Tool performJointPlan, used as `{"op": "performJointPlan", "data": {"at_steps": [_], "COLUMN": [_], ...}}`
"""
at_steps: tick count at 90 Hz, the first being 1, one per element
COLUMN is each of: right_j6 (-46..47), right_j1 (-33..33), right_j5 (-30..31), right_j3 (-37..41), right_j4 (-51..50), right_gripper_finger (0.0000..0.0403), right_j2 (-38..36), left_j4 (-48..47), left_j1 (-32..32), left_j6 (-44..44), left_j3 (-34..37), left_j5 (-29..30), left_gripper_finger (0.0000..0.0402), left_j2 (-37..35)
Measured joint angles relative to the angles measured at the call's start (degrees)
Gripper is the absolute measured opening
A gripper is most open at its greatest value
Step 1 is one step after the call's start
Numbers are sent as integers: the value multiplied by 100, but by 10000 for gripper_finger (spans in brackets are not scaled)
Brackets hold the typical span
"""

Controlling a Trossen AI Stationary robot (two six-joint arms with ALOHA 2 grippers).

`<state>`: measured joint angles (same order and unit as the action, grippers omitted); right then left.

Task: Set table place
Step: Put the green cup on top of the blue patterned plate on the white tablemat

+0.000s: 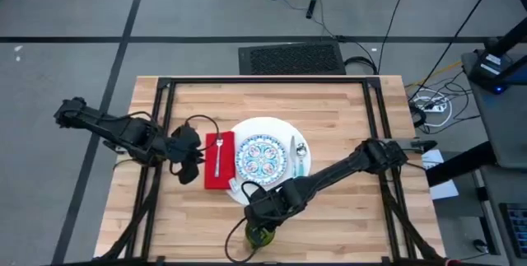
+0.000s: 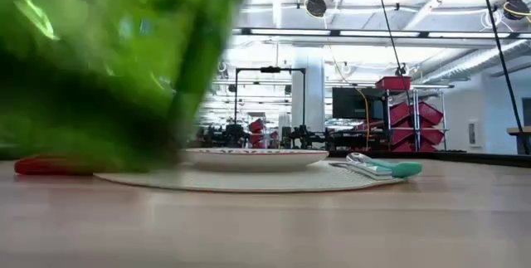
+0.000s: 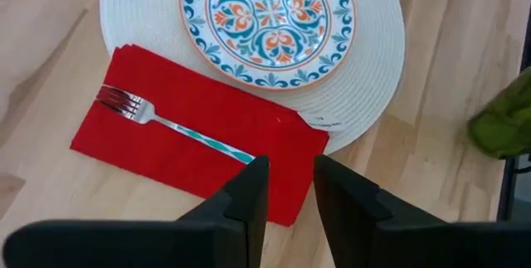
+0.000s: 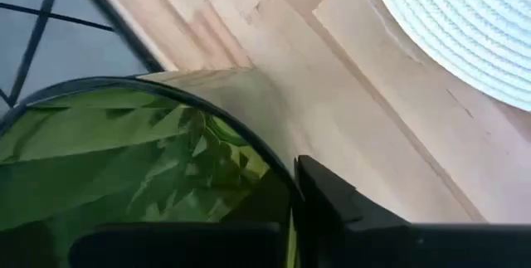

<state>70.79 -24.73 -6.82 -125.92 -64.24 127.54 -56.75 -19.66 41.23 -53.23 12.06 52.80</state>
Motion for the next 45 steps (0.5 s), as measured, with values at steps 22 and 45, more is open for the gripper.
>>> {"op": "performJointPlan", "data": {"at_steps": [22,45], "right_j6": [-99,-1160], "right_j1": [352,1532], "right_j5": [681,1030], "right_j3": [-864,-747], "right_j4": [-2093,-2600], "right_gripper_finger": [1,0], "right_j2": [-554,-1171], "left_j4": [41,251], "left_j1": [0,1], "left_j6": [-105,-108], "left_j3": [0,0], "left_j5": [52,183], "left_gripper_finger": [83,83], "left_j2": [2,28]}}
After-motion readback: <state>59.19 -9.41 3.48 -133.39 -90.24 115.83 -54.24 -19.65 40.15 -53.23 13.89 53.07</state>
